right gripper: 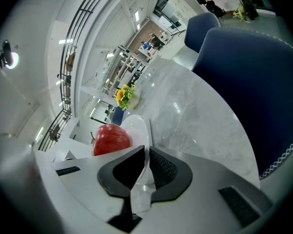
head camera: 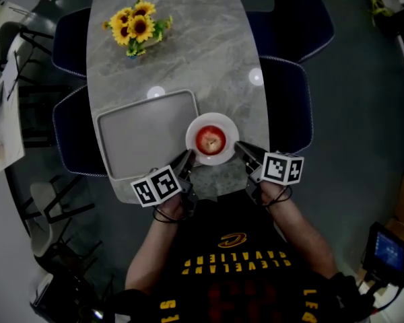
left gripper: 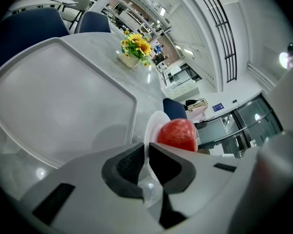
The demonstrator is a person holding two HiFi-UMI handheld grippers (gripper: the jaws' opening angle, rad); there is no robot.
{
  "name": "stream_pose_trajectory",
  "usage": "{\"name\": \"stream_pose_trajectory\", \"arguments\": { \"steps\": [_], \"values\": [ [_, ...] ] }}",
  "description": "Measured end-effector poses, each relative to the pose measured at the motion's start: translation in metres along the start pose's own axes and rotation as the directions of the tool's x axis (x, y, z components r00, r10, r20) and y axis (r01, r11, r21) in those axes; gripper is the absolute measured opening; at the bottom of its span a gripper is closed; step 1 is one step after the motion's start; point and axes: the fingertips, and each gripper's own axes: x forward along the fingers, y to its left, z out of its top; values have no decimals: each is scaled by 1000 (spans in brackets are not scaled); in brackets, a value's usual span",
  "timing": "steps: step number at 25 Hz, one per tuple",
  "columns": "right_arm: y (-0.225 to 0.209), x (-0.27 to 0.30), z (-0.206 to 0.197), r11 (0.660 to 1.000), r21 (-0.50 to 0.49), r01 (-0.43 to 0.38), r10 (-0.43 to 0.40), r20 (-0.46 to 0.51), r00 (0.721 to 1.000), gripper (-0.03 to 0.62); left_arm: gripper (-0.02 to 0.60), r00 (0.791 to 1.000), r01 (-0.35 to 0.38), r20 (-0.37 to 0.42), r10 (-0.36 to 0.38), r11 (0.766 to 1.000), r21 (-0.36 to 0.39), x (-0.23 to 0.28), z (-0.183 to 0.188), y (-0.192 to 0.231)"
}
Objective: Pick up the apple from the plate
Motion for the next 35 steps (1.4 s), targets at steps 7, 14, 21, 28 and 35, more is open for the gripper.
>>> {"name": "stream_pose_trajectory", "arguments": {
  "steps": [7,14,21,28,35],
  "values": [
    [-23,-20,23,1000,8,7,-8,30,1000,40,34,1000,13,-19,-12,1000,20,27,-9,-25],
    [-51,-35,46,999,21,28,-29,50,998,41,34,998,6,-61,-1,997,77,63,-12,-47],
    [-75,-43,45,997,52,52,-55,60,997,38,34,995,6,-101,0,998,63,86,-28,-43],
    [-121,-17,56,994,88,57,-61,35,998,37,34,991,-40,-126,50,996,78,134,-28,-23],
    [-131,-12,49,994,76,81,-83,14,996,37,34,985,-68,-149,84,992,109,140,-35,-14]
  ]
}}
